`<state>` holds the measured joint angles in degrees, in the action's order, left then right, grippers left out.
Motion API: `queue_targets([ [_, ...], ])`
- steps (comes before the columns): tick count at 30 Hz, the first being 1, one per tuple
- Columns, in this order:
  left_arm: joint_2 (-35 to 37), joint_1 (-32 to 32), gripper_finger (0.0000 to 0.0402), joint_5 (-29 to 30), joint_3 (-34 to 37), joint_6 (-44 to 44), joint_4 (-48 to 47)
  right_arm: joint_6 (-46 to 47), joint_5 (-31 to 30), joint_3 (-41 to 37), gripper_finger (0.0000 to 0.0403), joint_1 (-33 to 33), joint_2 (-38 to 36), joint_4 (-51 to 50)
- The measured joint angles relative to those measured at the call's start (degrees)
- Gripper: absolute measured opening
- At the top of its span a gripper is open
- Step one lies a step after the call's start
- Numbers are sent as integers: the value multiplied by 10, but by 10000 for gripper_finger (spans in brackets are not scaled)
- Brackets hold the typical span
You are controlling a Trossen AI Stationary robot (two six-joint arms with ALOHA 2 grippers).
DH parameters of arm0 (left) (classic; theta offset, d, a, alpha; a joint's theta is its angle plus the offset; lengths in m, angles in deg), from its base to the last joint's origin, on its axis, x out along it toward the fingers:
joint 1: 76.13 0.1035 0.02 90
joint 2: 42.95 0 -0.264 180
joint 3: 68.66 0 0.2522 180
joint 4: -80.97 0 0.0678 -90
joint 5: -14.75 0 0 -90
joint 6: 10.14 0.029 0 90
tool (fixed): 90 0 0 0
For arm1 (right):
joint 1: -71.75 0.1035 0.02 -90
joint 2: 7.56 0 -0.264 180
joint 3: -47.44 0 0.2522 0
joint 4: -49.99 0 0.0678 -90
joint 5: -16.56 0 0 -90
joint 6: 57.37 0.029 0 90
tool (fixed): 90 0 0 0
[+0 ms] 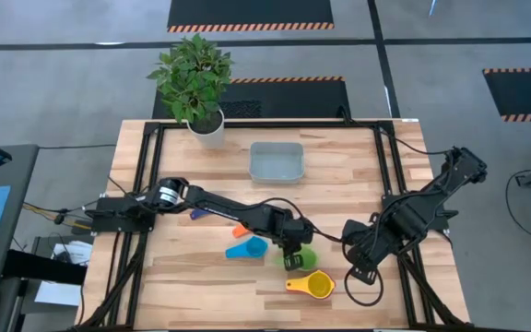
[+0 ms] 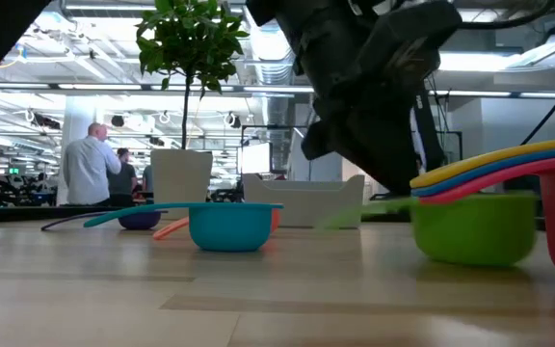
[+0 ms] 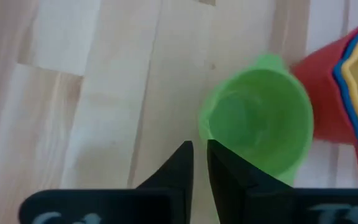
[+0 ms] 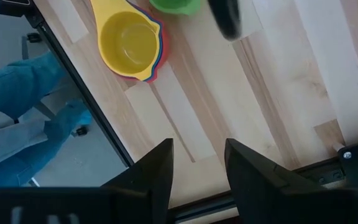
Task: Nest measuring cups in basket
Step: Stack the green measuring cup on top of the yellow measuring cup
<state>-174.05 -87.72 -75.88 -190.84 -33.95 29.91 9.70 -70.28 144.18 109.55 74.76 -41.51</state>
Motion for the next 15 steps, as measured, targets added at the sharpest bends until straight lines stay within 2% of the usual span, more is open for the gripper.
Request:
queue_targets([
  [5,-1,8,57,9,-32,-5,-20,0,0,0,174,0,0,0],
  [9,-2,17,76,11,-98,3,-95,0,0,0,177,0,0,1],
  [11,-2,18,81,14,-154,19,-197,0,0,0,178,0,0,-3],
  [15,0,8,82,46,-264,36,-483,4,12,0,174,1,0,-23],
])
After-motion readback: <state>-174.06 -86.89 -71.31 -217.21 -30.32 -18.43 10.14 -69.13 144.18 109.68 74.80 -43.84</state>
